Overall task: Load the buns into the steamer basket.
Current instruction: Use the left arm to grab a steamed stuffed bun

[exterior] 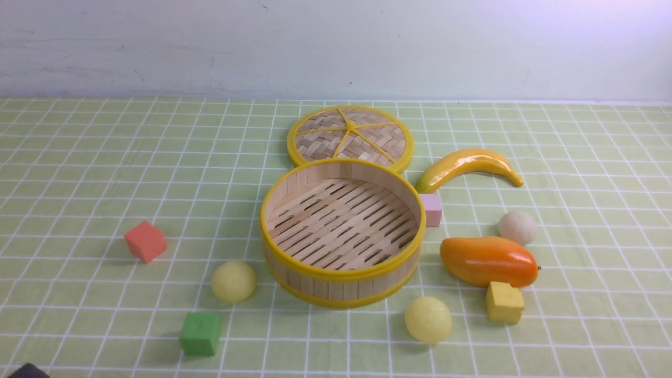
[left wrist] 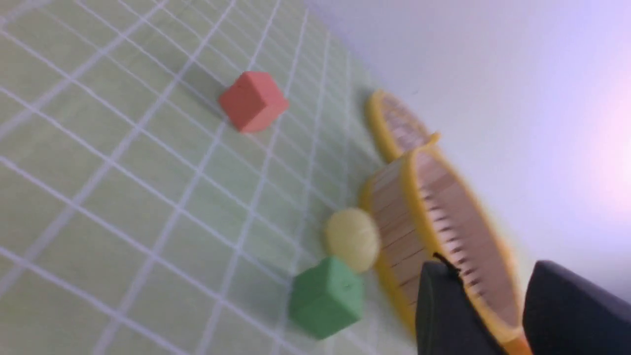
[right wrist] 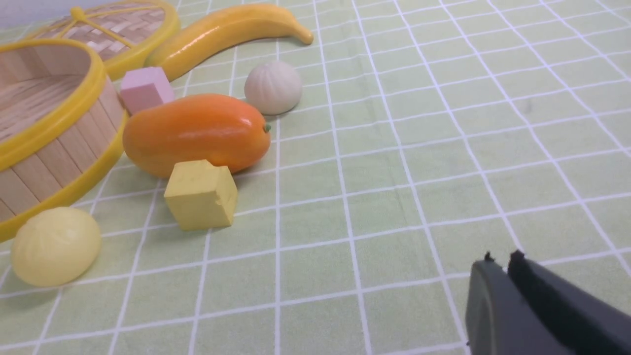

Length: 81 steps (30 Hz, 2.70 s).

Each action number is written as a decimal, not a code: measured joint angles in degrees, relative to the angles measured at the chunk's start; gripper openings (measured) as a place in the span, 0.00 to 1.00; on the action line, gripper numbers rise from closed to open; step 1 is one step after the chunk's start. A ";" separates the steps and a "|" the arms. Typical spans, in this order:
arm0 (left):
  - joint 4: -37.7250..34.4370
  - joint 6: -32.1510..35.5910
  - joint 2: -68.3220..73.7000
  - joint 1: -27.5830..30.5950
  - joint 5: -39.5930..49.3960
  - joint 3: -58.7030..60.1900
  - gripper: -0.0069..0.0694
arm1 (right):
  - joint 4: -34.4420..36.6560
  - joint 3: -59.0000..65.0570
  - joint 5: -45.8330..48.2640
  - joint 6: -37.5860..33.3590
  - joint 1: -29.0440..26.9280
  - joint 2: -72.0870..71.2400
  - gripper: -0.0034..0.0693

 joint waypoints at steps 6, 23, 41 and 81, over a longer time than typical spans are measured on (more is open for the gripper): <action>-5.30 -3.79 0.00 0.00 -7.32 -0.39 0.38 | 0.00 0.00 0.00 0.00 0.00 0.00 0.10; 2.35 27.29 47.91 -0.06 45.26 -42.81 0.07 | 0.00 0.00 0.00 0.00 0.00 0.00 0.12; 12.82 32.12 97.31 -15.41 45.38 -73.15 0.07 | 0.00 0.00 0.00 0.00 0.00 0.00 0.13; 22.45 31.70 111.44 -15.41 36.22 -79.50 0.40 | -0.05 0.00 0.00 0.00 0.00 0.00 0.21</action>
